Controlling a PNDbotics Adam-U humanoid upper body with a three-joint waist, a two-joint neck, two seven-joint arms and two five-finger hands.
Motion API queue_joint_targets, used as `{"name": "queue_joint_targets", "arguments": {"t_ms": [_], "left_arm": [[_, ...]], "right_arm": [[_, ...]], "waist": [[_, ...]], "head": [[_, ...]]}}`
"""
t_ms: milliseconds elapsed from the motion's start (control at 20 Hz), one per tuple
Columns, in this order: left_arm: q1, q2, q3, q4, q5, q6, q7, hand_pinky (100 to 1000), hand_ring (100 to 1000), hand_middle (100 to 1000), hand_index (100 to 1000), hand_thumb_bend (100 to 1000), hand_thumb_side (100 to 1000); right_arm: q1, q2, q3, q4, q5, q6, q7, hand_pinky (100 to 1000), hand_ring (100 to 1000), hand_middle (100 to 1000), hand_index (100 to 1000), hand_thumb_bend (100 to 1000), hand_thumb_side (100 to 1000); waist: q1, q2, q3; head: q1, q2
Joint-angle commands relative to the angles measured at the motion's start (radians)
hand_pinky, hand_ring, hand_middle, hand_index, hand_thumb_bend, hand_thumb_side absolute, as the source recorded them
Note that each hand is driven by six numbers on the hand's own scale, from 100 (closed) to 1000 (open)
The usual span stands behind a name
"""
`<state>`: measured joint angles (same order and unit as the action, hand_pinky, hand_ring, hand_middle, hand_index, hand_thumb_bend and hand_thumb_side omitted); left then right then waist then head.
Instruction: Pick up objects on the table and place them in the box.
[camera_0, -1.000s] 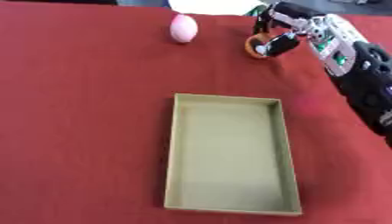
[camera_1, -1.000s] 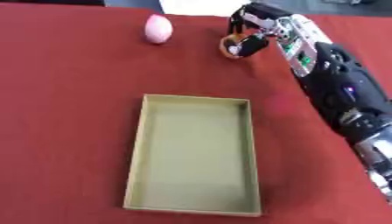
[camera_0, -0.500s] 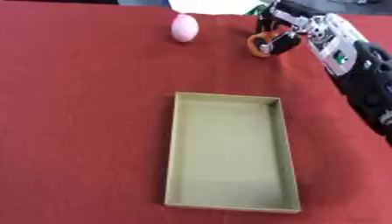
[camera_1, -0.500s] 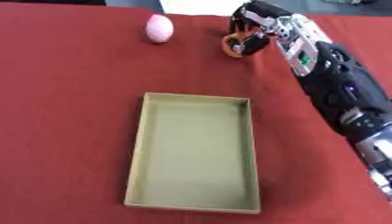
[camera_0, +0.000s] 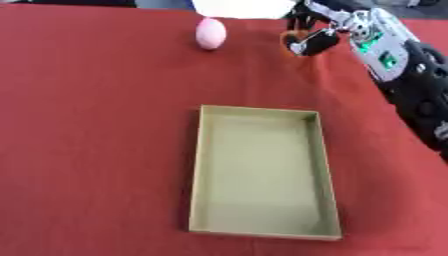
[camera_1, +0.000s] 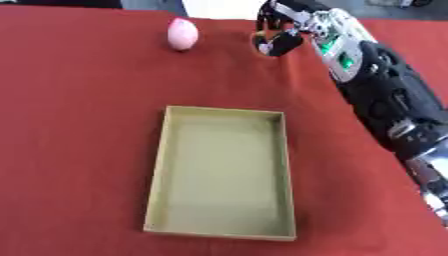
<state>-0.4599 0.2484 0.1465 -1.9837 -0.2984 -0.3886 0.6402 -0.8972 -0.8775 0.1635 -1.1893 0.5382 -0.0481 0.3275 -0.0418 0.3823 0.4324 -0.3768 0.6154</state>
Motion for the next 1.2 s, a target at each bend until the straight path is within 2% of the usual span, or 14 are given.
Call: {"name": "queue_joint_targets", "arguments": {"t_ms": [50,250,450,800,1100,1150,1200], "left_arm": [[-0.006,0.034,0.012,-0.016,0.004,0.0,-0.005,807,736,641,784,165,502],[-0.003,0.046,0.013,-0.016,0.007,-0.001,-0.008,805,739,642,785,177,492],[-0.003,0.059,0.014,-0.016,0.009,-0.003,-0.01,802,741,644,785,187,484],[0.003,0.073,0.015,-0.016,0.012,-0.003,-0.013,799,744,647,786,207,469],[0.008,0.097,0.025,-0.016,0.016,-0.008,-0.002,795,751,652,788,238,443],[0.01,0.103,0.028,-0.016,0.016,-0.008,0.001,794,751,653,788,205,511],[0.013,0.109,0.031,-0.016,0.014,-0.009,0.005,794,752,654,788,246,436]], "right_arm": [[-0.022,-0.053,-0.008,-0.059,-0.021,0.015,-0.009,608,632,239,426,100,100],[-0.008,-0.082,0.002,-0.127,-0.043,0.026,-0.016,627,633,244,432,100,100],[0.041,-0.147,0.019,-0.26,-0.077,0.032,-0.028,639,630,243,432,100,100],[0.136,-0.229,0.019,-0.483,-0.173,0.097,-0.045,648,630,244,433,100,100],[0.18,-0.213,0.063,-0.653,-0.163,0.131,-0.024,663,628,249,439,100,100],[0.182,-0.204,0.073,-0.678,-0.155,0.134,-0.017,666,627,251,440,100,100],[0.183,-0.192,0.083,-0.701,-0.147,0.133,-0.008,671,627,254,442,100,100]], "waist": [[0.006,-0.034,-0.003],[0.009,-0.054,-0.015],[0.01,-0.073,-0.036],[0.021,-0.104,-0.071],[0.038,-0.138,-0.101],[0.04,-0.142,-0.106],[0.041,-0.148,-0.112]], "head": [[0.005,0.01],[0.022,0.028],[0.047,0.048],[0.075,0.075],[0.083,0.104],[0.084,0.108],[0.087,0.113]]}}
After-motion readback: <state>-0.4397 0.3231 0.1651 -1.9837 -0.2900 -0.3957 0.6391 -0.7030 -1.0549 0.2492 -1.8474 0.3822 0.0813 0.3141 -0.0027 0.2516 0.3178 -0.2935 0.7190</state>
